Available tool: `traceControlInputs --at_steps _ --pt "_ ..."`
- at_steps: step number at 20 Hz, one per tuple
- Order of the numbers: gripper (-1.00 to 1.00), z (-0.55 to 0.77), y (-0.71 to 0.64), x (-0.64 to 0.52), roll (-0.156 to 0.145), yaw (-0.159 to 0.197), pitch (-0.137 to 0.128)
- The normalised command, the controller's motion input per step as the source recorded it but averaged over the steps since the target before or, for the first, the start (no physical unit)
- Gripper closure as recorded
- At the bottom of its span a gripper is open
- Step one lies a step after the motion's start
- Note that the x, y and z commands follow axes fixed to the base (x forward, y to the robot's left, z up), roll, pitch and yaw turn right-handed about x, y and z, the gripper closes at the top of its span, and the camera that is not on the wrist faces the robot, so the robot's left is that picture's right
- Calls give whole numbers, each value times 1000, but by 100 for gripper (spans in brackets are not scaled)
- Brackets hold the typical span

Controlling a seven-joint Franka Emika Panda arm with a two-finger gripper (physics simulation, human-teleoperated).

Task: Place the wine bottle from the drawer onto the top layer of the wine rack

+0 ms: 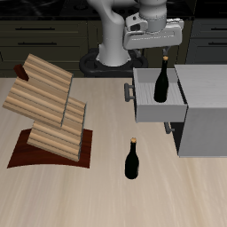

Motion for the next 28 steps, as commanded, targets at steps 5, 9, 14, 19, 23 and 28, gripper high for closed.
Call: traceControlInputs --at_steps 5,9,14,19,23,28 --pt "-100 -79 261 79 22 5 10" --pt "-100 -31 94 -78 24 31 -50" --pt "-100 -6 -16 -67 -25 42 -135" --pt "-100 0 -44 -38 -7 9 -151" --pt "-100 72 -123 -120 -47 16 -241" --pt "-100 1 -27 25 -39 -35 -114"
